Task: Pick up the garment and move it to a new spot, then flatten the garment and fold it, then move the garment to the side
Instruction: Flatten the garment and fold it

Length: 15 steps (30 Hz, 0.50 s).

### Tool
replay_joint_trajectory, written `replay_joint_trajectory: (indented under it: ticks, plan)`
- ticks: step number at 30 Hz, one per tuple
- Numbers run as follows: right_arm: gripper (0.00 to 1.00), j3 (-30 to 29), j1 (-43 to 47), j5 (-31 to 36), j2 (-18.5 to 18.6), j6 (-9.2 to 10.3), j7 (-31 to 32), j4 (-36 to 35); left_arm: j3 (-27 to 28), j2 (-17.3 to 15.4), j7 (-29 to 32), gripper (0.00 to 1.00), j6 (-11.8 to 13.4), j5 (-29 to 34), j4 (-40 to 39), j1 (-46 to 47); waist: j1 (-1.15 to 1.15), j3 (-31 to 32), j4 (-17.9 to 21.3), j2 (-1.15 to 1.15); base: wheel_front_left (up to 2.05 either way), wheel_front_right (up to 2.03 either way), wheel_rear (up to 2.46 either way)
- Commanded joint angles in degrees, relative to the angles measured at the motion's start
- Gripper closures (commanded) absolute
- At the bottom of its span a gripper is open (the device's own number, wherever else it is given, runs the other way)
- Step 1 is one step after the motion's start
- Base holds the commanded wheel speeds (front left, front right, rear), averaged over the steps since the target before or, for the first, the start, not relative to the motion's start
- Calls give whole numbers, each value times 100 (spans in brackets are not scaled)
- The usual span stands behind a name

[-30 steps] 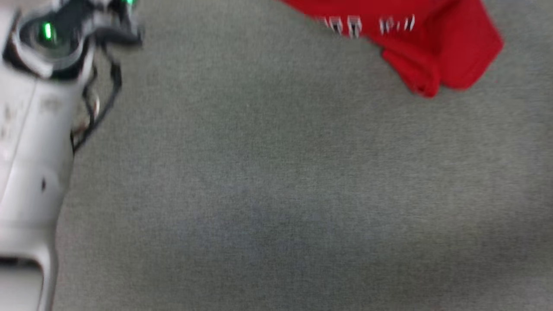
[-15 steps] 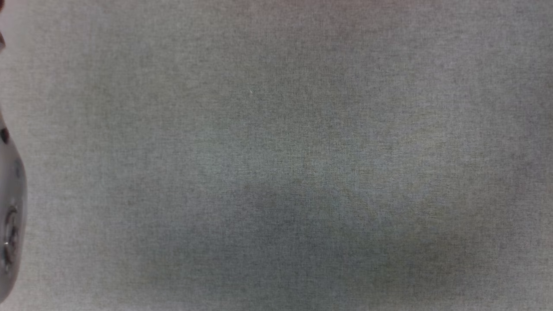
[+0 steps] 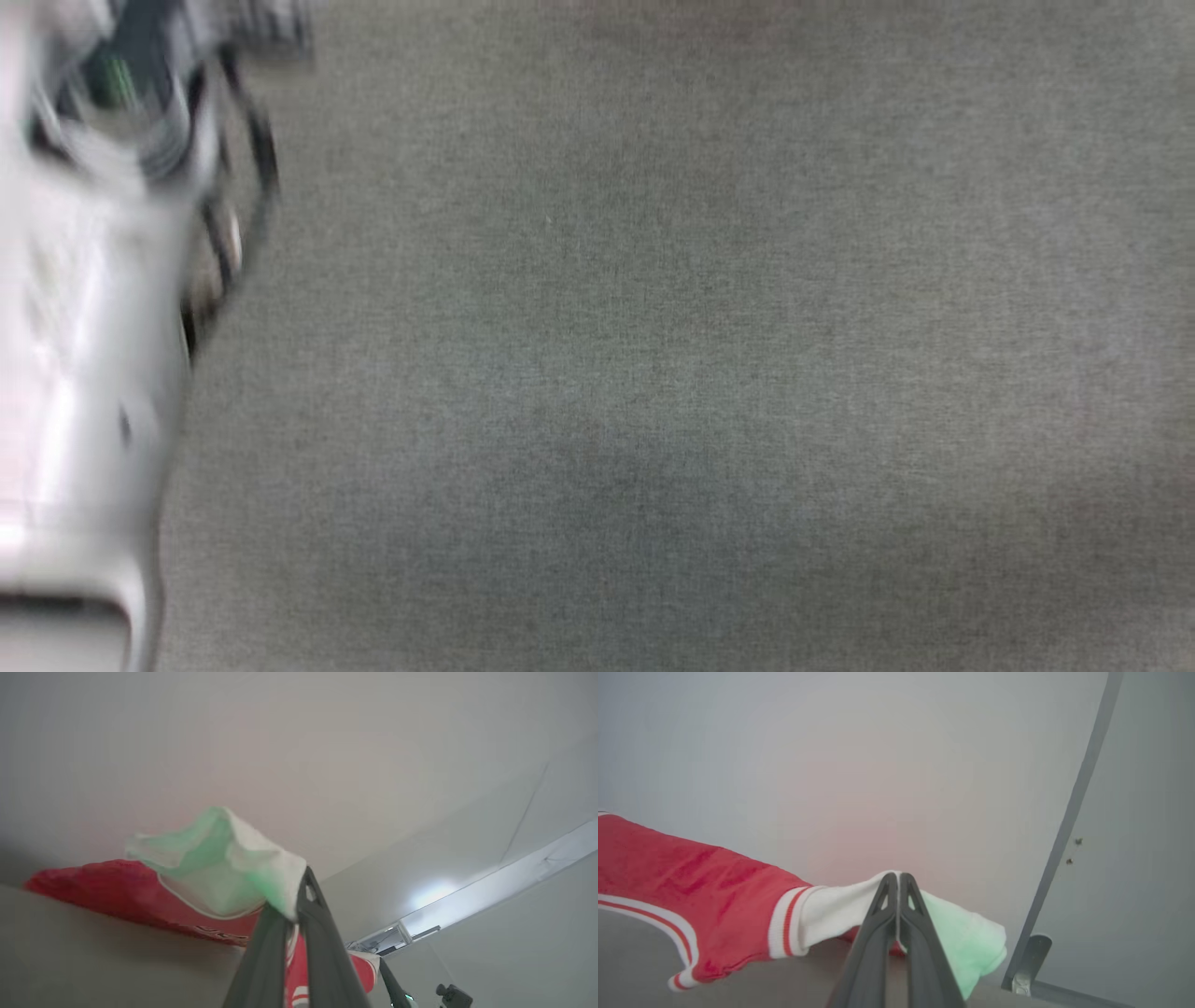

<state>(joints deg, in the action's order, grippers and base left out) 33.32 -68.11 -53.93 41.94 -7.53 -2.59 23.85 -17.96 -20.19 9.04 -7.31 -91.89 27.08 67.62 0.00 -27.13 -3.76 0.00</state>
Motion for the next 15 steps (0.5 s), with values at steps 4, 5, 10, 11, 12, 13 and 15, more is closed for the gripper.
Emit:
replay_joint_trajectory:
  ticks: [4,5,10,11,12,13,15]
  plan:
    - [100,-6,1177,-189,415,9,50,-810,-159,-342,63,100,-26,92,-823,-1523,0,238,136,0,0,0,0]
    - [100,-56,1413,-197,473,9,52,-972,-222,-469,96,100,-26,145,-1009,-1870,0,265,171,0,0,0,0]
    - [100,-220,2587,-4,692,9,161,-1536,-339,-844,15,100,-26,209,-1537,-3259,0,468,215,0,0,0,0]
    - [100,-291,2813,22,725,9,171,-1636,-356,-874,-7,100,-27,203,-1636,-3485,0,518,204,0,0,0,0]
    - [100,-369,3033,54,738,9,167,-1706,-371,-880,-21,100,-26,160,-1735,-3702,0,577,191,0,0,0,0]
    - [100,-450,3274,110,733,9,174,-1782,-363,-891,-57,100,-26,110,-1863,-3922,0,632,188,0,0,0,0]
    - [100,-614,3753,217,684,9,220,-1934,-345,-916,-133,100,-27,35,-2126,-4344,0,741,188,0,0,0,0]
